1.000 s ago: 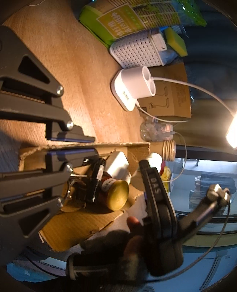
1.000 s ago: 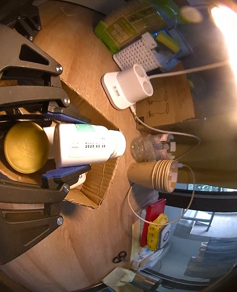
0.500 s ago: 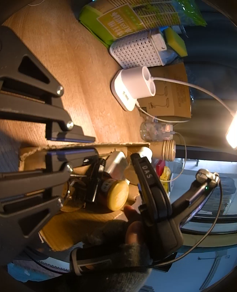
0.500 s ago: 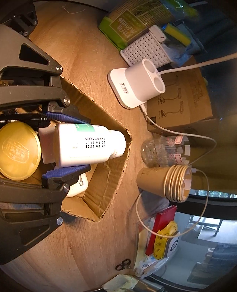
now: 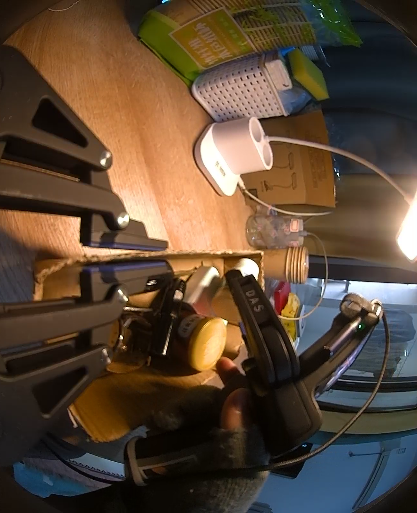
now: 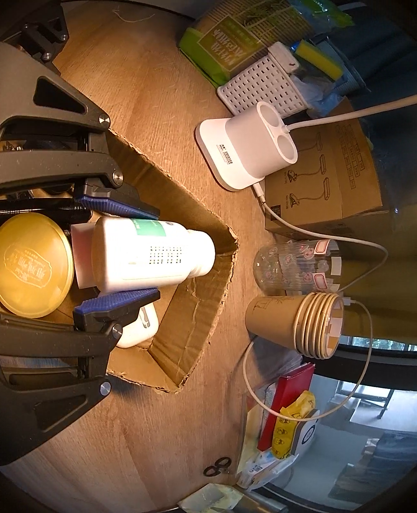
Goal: Organize rigid objects
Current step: 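Lower the pill bottle into the box and open the right gripper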
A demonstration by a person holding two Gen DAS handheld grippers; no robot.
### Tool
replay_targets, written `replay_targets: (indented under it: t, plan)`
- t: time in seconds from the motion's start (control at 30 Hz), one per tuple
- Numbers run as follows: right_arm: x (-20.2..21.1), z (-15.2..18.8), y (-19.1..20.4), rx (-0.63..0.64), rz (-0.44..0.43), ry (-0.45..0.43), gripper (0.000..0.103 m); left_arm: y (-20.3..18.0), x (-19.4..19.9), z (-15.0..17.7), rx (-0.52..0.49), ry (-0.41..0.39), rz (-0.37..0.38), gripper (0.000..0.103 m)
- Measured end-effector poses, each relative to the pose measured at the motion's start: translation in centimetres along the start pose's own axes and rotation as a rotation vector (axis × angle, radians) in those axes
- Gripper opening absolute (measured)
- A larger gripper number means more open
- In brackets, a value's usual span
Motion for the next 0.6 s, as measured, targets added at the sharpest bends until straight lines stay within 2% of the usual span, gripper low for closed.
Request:
replay_targets:
  t: [0.13, 0.23, 0.6]
  plan:
    - [0.5, 0.0, 0.0, 0.003, -0.003, -0.021, 0.045, 0.0, 0.0, 0.0, 0.000, 0.001, -0.001, 0.007]
    - [0.9, 0.0, 0.0, 0.002, -0.002, -0.040, 0.053, 0.1, 0.0, 0.0, -0.002, 0.000, -0.004, 0.007]
    - [4.1, 0.6, -0.3, -0.010, -0.004, -0.104, 0.053, 0.0, 0.0, 0.1, -0.011, 0.001, -0.016, 0.007]
Point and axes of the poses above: each gripper's, at about its wrist camera, not at the fingertips, and x roughly against the way its jaws point, y to its left, z to its underside, the point moved 3 cm from there along -x, roughly the way its jaws point, and after that the axes turned 12 degrees about -z, right-handed, at the moved point
